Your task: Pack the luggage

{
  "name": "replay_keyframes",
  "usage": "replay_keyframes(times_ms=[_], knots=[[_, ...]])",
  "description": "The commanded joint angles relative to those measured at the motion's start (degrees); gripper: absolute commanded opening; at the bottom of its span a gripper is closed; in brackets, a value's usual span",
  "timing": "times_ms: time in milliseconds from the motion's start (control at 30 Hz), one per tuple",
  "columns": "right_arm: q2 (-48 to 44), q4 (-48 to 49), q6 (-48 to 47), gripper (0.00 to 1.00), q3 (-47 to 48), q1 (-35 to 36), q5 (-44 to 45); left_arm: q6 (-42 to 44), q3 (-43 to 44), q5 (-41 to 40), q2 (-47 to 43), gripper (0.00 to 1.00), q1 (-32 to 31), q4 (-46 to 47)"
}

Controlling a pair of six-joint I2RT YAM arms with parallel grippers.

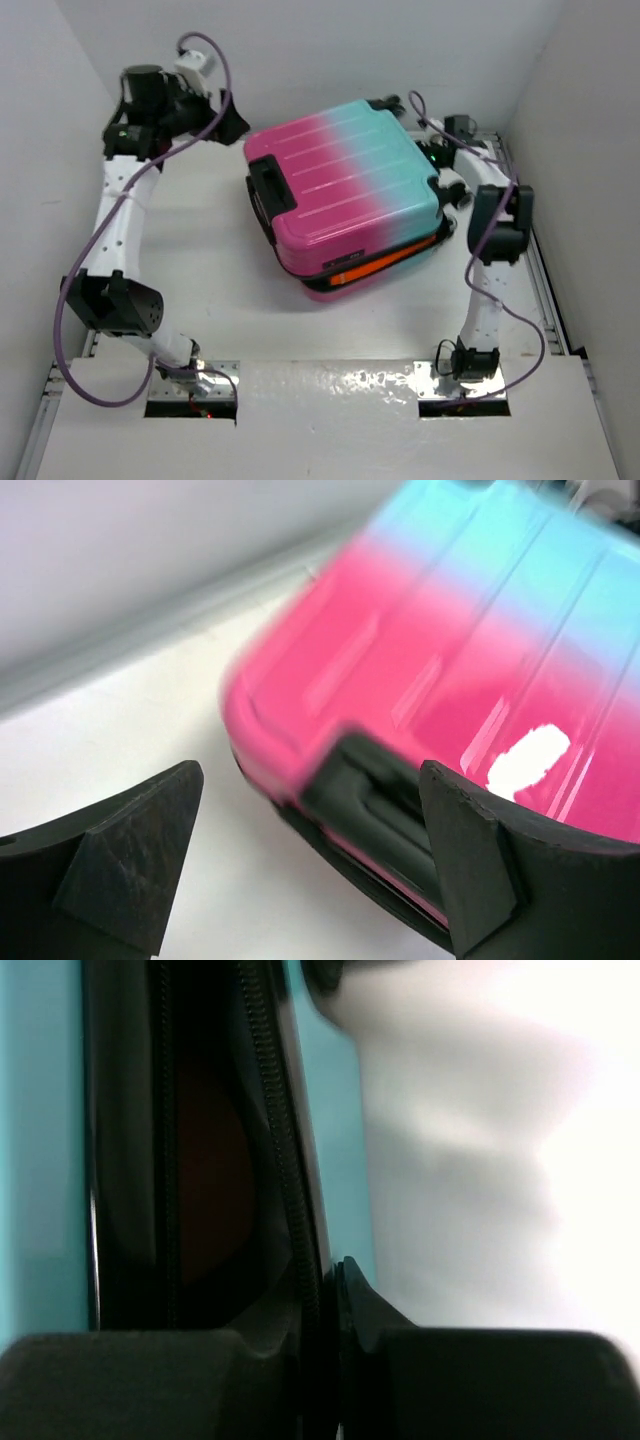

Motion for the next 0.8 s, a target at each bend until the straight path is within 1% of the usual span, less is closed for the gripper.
replay_keyframes(times_ms=[0, 33, 67, 100, 133, 167, 200, 267, 300, 333, 367, 400, 433, 467, 500, 533, 567, 600, 667, 700, 733, 767], knots=[[7.41, 6.41, 0.44, 0.18, 21.76, 6.02, -14.7, -3.13, 3.39, -2.64, -3.2, 0.86, 3.93, 3.04], [7.96, 6.14, 2.2, 0.26, 24.15, 4.8, -8.51, -2.96, 3.57, -5.96, -2.16, 0.86, 4.28, 3.13], [7.88, 6.92, 4.05, 0.5, 24.52, 3.66, -4.27, -2.87, 3.66, -6.95, -1.45, 0.86, 4.63, 3.13], [7.01, 7.36, 7.63, 0.57, 23.31, 2.77, 0.73, -2.78, 3.57, -7.66, -0.83, 0.86, 5.77, 3.22], [4.31, 7.37, 8.89, 0.61, 19.81, -1.06, 11.83, -2.95, 3.22, -8.36, 0.56, 0.86, 6.39, 4.09], [2.54, 7.2, 9.86, 0.65, 18.04, -2.58, 16.64, -3.39, 2.96, -8.72, 1.36, 0.86, 6.83, 4.88], [0.87, 6.93, 11.87, 0.7, 16.46, -3.99, 20.7, -3.74, 2.61, -8.81, 2.15, 0.86, 7.97, 5.84], [-2.74, 3.52, 13.9, 0.72, 16.0, -7.33, 27.99, -4.53, 3.13, -9.77, 5.66, 0.85, 8.59, 8.31], [-3.19, 2.02, 14.0, 0.73, 17.04, -8.13, 29.51, -4.88, 4.44, -10.13, 7.07, 0.83, 8.85, 9.1], [-3.63, -1.99, 13.74, 0.73, 18.53, -8.57, 31.53, -5.32, 5.49, -10.65, 10.56, 0.82, 8.86, 10.15], [-4.15, -4.12, 12.69, 0.74, 21.86, -8.57, 35.9, -5.94, 6.98, -10.66, 12.34, 0.8, 8.86, 11.03], [-4.51, -6.32, 13.2, 0.74, 23.37, -8.57, 38.2, -6.73, 7.95, -10.66, 14.1, 0.79, 8.86, 12.52], [-5.99, -10.61, 13.64, 0.74, 24.25, -8.49, 39.97, -7.26, 9.01, -11.61, 17.94, 0.78, 8.86, 12.88], [-7.31, -11.61, 13.38, 0.74, 23.48, -8.49, 42.07, -7.35, 12.15, -11.71, 20.16, 0.77, 8.68, 12.88], [-8.71, -10.4, 13.21, 0.74, 21.9, -8.83, 45.57, -6.65, 13.84, -11.97, 24.27, 0.76, 8.51, 12.28], [-11.6, -9.17, 13.73, 0.74, 17.8, -9.27, 45.78, -5.78, 16.29, -12.15, 25.87, 0.75, 8.16, 12.18], [-12.67, -8.2, 14.26, 0.73, 16.37, -9.89, 45.18, -4.55, 17.18, -12.67, 27.46, 0.75, 7.28, 12.18], [-13.29, -9.14, 14.43, 0.66, 15.66, -10.59, 43.08, -3.49, 17.72, -13.55, 29.91, 0.75, 6.75, 12.62], [-15.65, -12.48, 13.56, 0.56, 14.77, -10.51, 40.87, -4.62, 19.64, -12.77, 32.29, 0.74, 6.31, 12.88], [-17.33, -15.02, 13.38, 0.46, 9.9, -9.55, 38.6, -5.15, 20.18, -11.9, 34.4, 0.71, 5.96, 12.88], [-19.78, -14.61, 12.42, 0.4, 4.89, -8.67, 38.32, -4.54, 20.88, -11.71, 35.11, 0.7, 5.43, 12.88], [-26.24, -13.12, 11.72, 0.33, -0.47, -7.36, 38.75, -2.88, 20.8, -11.8, 35.82, 0.69, 4.21, 12.97]])
